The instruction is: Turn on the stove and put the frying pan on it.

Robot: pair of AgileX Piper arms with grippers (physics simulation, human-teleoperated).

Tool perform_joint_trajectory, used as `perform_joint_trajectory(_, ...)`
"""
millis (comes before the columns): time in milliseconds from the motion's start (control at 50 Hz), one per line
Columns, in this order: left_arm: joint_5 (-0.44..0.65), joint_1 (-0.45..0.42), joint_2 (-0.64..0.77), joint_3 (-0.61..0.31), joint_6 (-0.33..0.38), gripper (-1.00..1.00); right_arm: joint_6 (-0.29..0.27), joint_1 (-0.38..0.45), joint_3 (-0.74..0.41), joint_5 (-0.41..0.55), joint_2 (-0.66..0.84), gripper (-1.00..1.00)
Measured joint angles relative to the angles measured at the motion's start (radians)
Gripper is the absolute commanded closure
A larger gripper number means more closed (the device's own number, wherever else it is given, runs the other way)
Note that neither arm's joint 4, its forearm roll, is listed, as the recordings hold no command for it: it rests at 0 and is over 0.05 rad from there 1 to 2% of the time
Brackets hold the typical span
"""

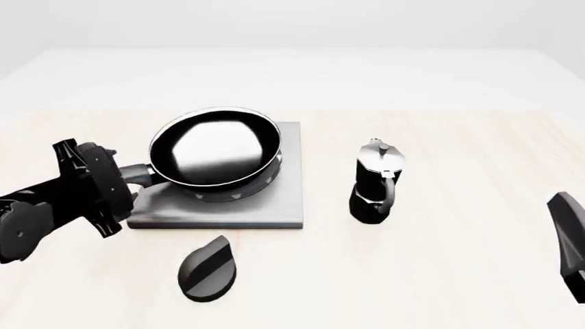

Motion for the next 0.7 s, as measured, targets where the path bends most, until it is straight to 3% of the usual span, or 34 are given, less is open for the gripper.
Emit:
perform_joint_trajectory(440, 0.192, -0.066, -0.242, -0.022, -0.042, -1.00, -0.004, 0.010, -0.014, 0.009, 0.000, -1.00)
perform_joint_trajectory(700, 0.394, -0.125, -0.448, -0.103, -0.144, -1.00, -0.004, 0.017, -0.024, 0.011, 0.000, -1.00)
